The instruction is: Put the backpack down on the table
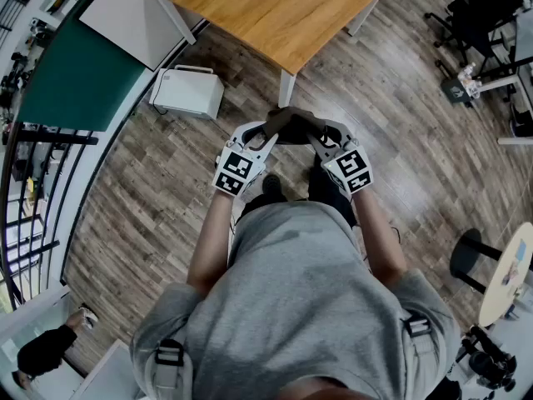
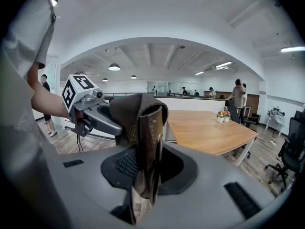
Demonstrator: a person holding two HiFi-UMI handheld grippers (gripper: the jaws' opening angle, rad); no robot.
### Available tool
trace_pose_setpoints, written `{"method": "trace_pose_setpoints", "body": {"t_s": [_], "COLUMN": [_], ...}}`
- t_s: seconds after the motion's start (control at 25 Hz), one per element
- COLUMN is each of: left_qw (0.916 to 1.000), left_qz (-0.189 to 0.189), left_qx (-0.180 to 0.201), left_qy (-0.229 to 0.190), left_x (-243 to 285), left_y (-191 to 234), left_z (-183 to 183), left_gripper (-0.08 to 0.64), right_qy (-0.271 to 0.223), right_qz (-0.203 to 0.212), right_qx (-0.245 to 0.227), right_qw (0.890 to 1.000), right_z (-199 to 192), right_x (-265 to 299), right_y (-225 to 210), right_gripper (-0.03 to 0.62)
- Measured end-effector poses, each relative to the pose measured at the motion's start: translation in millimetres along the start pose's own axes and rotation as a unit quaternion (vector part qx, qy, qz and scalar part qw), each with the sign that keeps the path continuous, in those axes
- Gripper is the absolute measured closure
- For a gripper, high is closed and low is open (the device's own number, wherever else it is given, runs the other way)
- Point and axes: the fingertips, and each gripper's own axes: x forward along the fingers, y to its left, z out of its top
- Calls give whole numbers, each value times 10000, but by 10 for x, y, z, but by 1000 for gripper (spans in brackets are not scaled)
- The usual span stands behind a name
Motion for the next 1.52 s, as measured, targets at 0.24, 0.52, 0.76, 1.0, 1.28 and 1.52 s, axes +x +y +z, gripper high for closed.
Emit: {"method": "trace_pose_setpoints", "body": {"t_s": [0.24,0.52,0.76,1.0,1.28,1.52], "left_qw": [9998,9998,9996,9995,9994,9995], "left_qz": [-133,-173,-221,-244,-263,-203], "left_qx": [122,90,194,182,212,224], "left_qy": [-16,-24,-11,6,37,83], "left_x": [29,13,-7,-1,66,192], "left_y": [15,-7,49,122,214,276], "left_z": [46,31,19,7,117,168], "left_gripper": [437,437,437,436,436,436], "right_qy": [-6,11,-110,-141,-141,-148], "right_qz": [-136,-175,-149,-174,-218,-178], "right_qx": [1,43,213,222,256,271], "right_qw": [9999,9998,9996,9995,9993,9994], "right_z": [12,7,-18,4,85,88], "right_x": [4,-4,19,84,136,189], "right_y": [-39,-23,26,20,-106,-251], "right_gripper": [517,515,509,509,508,508]}}
